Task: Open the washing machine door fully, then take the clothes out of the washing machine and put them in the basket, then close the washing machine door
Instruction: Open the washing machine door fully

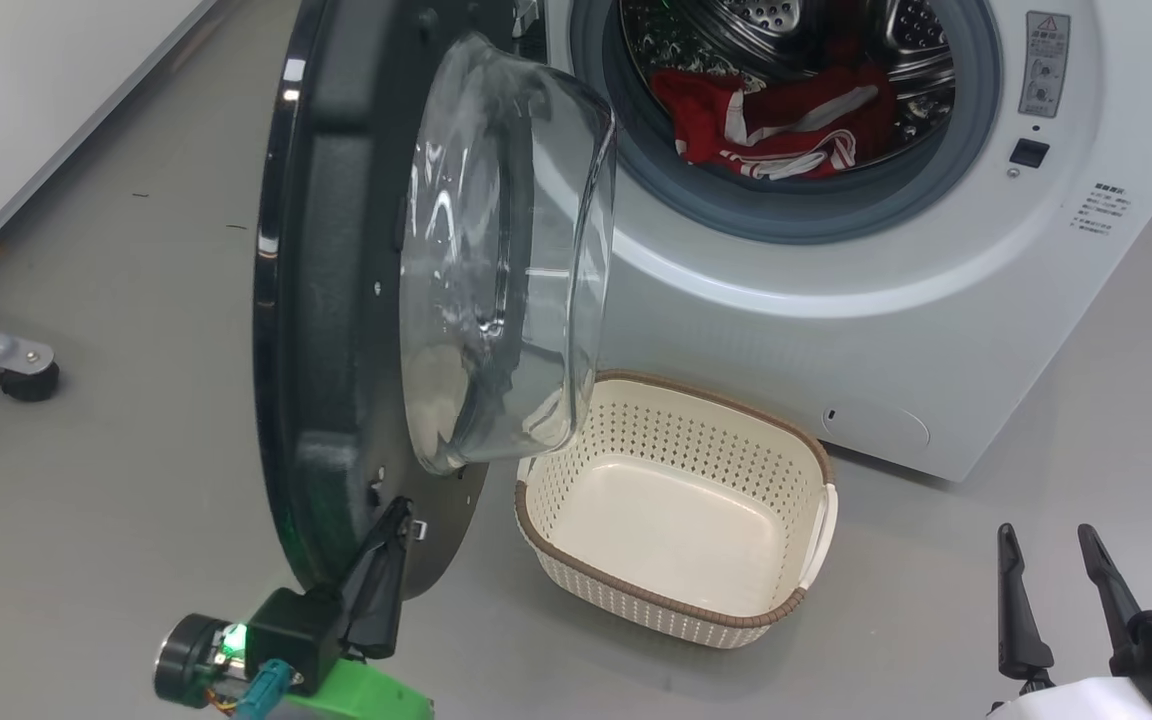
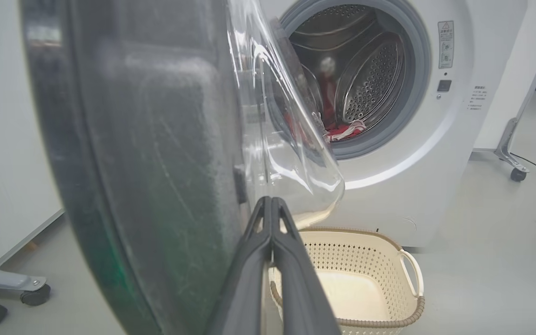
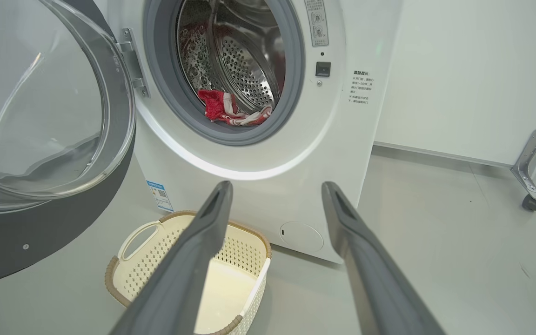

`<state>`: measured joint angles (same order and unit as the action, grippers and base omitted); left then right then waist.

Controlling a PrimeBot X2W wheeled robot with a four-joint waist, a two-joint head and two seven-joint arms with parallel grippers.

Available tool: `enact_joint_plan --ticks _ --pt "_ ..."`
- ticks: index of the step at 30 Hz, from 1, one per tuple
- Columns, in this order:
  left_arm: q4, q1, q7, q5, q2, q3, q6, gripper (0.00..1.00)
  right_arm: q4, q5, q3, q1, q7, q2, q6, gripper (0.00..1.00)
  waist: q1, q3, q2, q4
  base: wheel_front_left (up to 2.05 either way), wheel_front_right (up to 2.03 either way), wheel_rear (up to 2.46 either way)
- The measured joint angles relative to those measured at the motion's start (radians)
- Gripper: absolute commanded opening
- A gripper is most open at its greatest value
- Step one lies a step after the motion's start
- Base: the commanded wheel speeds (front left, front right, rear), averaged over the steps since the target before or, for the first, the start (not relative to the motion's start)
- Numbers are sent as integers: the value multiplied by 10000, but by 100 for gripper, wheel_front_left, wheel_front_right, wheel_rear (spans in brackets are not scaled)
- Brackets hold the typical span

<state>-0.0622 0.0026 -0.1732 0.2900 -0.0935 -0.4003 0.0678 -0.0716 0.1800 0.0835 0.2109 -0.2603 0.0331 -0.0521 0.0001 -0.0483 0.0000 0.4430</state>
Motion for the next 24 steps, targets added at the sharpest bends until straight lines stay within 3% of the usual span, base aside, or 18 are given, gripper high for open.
enact_joint_plan --ticks 5,24 --pt "-165 81 -144 -23 -117 675 247 0 71 -59 -52 -174 0 -2 -69 100 0 -128 0 46 0 0 0" --pt "-1122 -178 -226 570 -278 2918 410 0 228 -171 -159 -569 0 0 -173 100 0 -647 0 -399 0 0 0"
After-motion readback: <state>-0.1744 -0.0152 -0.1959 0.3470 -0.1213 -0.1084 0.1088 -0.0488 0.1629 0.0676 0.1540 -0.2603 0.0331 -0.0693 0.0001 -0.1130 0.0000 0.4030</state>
